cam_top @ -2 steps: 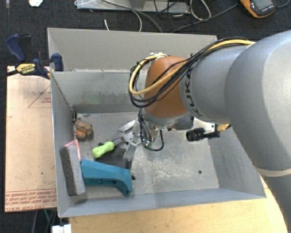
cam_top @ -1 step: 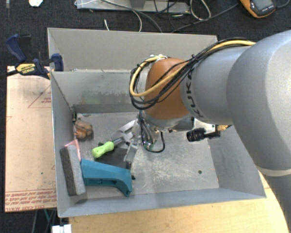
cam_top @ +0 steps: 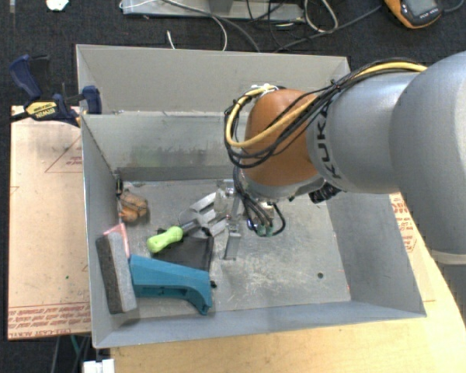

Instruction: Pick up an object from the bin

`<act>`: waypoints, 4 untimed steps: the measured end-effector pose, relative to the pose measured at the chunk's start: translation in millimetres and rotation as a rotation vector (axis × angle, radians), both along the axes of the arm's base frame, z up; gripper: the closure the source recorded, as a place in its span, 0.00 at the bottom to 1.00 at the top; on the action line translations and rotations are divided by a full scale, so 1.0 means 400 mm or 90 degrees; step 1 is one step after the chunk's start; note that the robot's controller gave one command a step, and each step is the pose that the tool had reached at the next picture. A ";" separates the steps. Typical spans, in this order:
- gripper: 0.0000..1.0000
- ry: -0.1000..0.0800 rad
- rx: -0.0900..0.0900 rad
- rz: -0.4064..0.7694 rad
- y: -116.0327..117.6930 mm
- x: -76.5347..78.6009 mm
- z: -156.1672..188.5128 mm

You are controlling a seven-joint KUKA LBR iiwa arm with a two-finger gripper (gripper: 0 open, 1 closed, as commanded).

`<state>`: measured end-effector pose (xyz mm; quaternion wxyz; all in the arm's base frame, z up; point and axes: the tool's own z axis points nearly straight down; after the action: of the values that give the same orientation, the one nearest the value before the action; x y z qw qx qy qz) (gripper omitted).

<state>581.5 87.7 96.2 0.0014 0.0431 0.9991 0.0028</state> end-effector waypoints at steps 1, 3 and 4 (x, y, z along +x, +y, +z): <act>0.00 0.001 0.000 -0.057 -0.004 -0.024 -0.001; 0.00 0.000 0.000 0.007 -0.004 -0.027 -0.040; 0.00 0.002 0.000 -0.008 -0.006 -0.047 0.090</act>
Offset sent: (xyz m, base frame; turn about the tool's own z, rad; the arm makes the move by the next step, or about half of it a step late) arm -0.0128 -0.0005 -0.0184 -0.0170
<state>562.6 85.4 132.0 -0.0004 0.0492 0.9988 0.0028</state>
